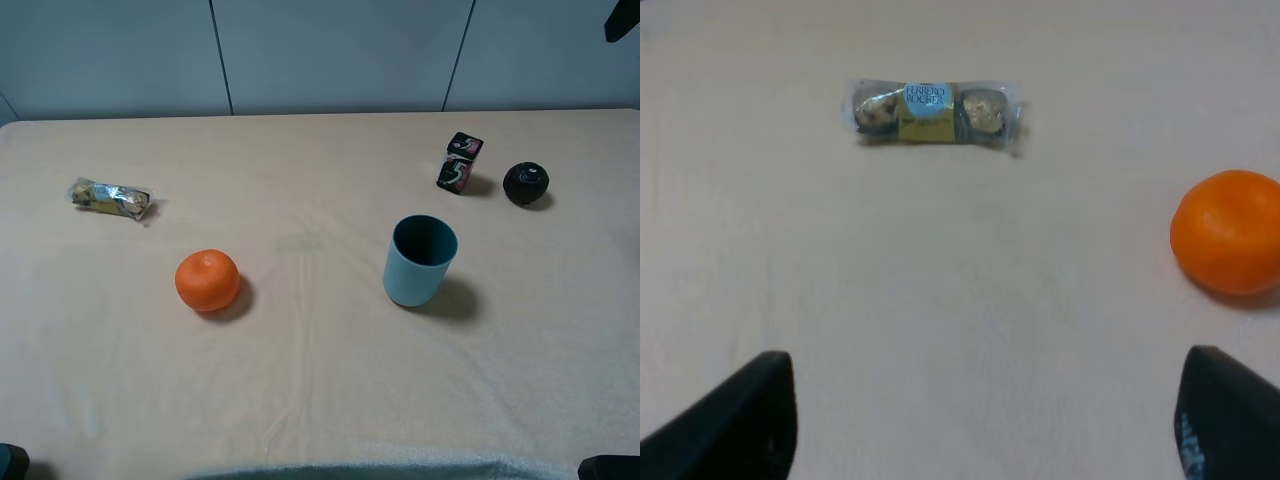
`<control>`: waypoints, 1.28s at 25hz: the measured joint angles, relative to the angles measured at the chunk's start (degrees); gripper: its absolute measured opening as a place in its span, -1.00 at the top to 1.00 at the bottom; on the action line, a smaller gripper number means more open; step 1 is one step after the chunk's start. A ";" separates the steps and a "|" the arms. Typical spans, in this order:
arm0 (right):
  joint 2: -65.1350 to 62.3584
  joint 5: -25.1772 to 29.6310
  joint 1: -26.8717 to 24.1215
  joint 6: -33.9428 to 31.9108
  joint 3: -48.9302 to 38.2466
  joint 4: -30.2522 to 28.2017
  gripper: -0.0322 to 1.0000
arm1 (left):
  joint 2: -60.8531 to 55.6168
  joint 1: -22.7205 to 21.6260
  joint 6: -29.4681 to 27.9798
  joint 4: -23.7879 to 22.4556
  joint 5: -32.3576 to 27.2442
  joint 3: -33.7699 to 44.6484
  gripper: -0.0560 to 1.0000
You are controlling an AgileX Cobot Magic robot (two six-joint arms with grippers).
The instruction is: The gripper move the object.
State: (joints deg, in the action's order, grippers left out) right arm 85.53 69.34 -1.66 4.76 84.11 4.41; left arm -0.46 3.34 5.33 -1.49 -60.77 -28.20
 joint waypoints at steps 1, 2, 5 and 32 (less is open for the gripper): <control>-2.22 0.00 0.00 -0.05 -1.29 0.00 -0.41 | 0.00 0.00 0.00 0.00 0.00 0.00 -0.57; -4.11 0.00 0.00 -0.05 -2.38 -0.27 -0.41 | 0.00 0.00 0.00 0.00 0.00 0.00 -0.57; -10.57 0.11 0.00 -0.05 -5.64 -1.31 -0.41 | 0.00 0.00 0.00 0.00 0.00 0.00 -0.57; -67.29 0.26 0.00 -4.36 -41.37 -1.50 -0.41 | 0.00 0.00 0.00 0.00 0.00 0.00 -0.57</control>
State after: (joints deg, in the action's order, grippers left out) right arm 18.24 69.60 -1.66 0.40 42.74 2.91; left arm -0.46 3.34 5.33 -1.49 -60.77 -28.20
